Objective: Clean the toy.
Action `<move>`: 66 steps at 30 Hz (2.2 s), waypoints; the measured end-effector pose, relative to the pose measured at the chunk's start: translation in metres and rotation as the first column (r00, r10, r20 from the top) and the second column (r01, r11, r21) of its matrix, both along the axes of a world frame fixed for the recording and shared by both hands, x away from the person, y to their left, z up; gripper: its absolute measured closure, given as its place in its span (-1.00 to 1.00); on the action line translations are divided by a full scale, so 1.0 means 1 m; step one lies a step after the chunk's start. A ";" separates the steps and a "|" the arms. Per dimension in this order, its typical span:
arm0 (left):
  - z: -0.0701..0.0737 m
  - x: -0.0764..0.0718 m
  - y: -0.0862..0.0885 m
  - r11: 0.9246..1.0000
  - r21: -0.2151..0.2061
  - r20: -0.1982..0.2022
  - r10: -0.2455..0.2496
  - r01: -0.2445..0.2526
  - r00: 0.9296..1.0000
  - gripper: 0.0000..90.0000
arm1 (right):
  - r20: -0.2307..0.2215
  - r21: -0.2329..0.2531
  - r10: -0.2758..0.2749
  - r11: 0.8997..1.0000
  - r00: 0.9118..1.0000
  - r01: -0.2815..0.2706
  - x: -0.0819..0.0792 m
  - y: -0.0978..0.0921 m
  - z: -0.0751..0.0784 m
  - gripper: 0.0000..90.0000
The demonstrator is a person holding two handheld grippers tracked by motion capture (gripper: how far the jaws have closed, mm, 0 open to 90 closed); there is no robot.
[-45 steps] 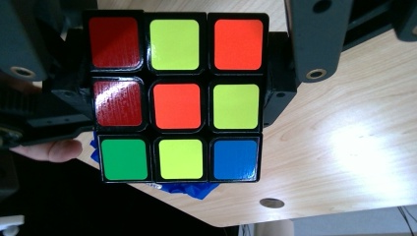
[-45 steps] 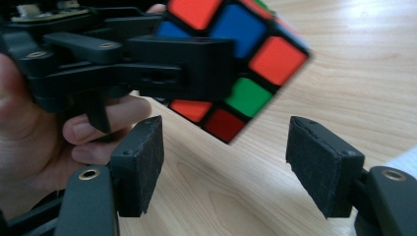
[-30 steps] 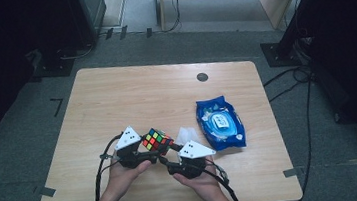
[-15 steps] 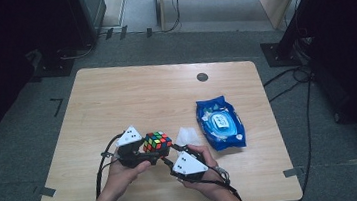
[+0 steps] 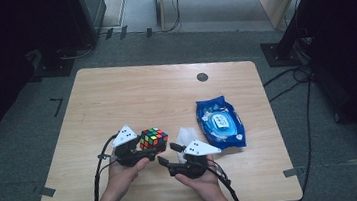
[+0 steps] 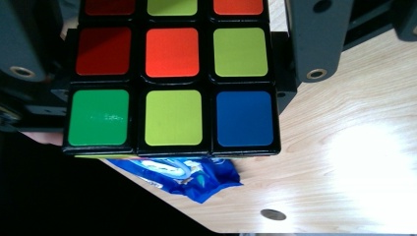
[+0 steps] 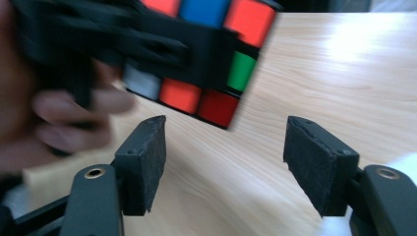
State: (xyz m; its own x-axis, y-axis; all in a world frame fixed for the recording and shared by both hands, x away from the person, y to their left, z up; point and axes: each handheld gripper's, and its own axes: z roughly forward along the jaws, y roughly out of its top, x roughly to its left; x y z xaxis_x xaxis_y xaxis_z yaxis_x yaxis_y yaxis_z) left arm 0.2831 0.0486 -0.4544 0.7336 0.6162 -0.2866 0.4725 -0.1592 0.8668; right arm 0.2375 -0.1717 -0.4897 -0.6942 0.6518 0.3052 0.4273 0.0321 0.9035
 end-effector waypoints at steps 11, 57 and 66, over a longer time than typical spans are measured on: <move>-0.005 -0.003 -0.009 1.000 0.007 -0.010 -0.001 0.001 1.000 -0.25 | -0.086 0.110 -0.041 0.993 0.995 0.050 -0.002 0.012 0.002 -0.37; -0.002 -0.001 -0.004 0.997 -0.032 -0.004 -0.073 0.072 0.997 -0.25 | -0.160 0.158 -0.029 0.986 0.987 0.055 0.018 -0.024 -0.009 1.00; -0.003 -0.001 -0.007 0.992 -0.013 -0.016 -0.125 0.124 0.992 -0.26 | -0.054 0.129 -0.063 0.989 0.997 0.070 0.014 -0.031 0.000 1.00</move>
